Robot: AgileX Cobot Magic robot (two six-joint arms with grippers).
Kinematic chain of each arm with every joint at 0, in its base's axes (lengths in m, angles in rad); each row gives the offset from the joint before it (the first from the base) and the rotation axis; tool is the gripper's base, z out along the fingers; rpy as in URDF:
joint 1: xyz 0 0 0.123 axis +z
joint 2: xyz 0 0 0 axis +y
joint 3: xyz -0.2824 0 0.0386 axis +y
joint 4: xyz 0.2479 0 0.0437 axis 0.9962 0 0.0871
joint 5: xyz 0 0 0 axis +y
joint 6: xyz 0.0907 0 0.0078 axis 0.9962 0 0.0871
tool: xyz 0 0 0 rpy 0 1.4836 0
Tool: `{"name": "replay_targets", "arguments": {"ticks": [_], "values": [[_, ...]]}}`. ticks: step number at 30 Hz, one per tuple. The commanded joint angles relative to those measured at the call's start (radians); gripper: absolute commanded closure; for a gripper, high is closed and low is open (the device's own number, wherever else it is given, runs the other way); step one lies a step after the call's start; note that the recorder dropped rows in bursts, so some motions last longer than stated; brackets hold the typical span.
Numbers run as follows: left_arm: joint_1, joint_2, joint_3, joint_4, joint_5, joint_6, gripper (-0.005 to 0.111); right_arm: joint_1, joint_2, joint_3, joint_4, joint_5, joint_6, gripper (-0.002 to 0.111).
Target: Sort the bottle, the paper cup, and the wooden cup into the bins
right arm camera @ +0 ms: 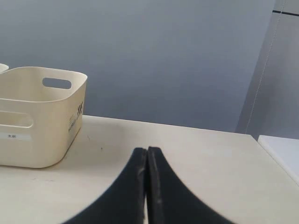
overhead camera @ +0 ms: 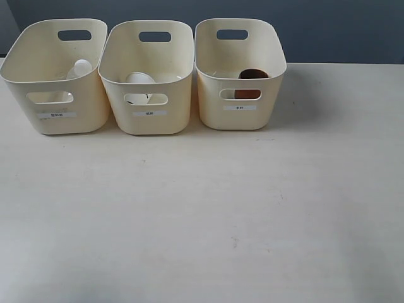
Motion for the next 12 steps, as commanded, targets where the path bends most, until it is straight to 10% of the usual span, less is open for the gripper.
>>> {"name": "replay_targets", "arguments": {"ticks": [1, 12], "values": [[-0.003, -0.005, -0.004, 0.003, -0.006, -0.001, 0.107, -0.006, -0.005, 0.005, 0.0, -0.009, -0.002, 0.109], [-0.003, -0.005, -0.004, 0.003, -0.006, -0.001, 0.107, -0.006, -0.005, 0.005, 0.0, -0.014, -0.002, 0.109]]}}
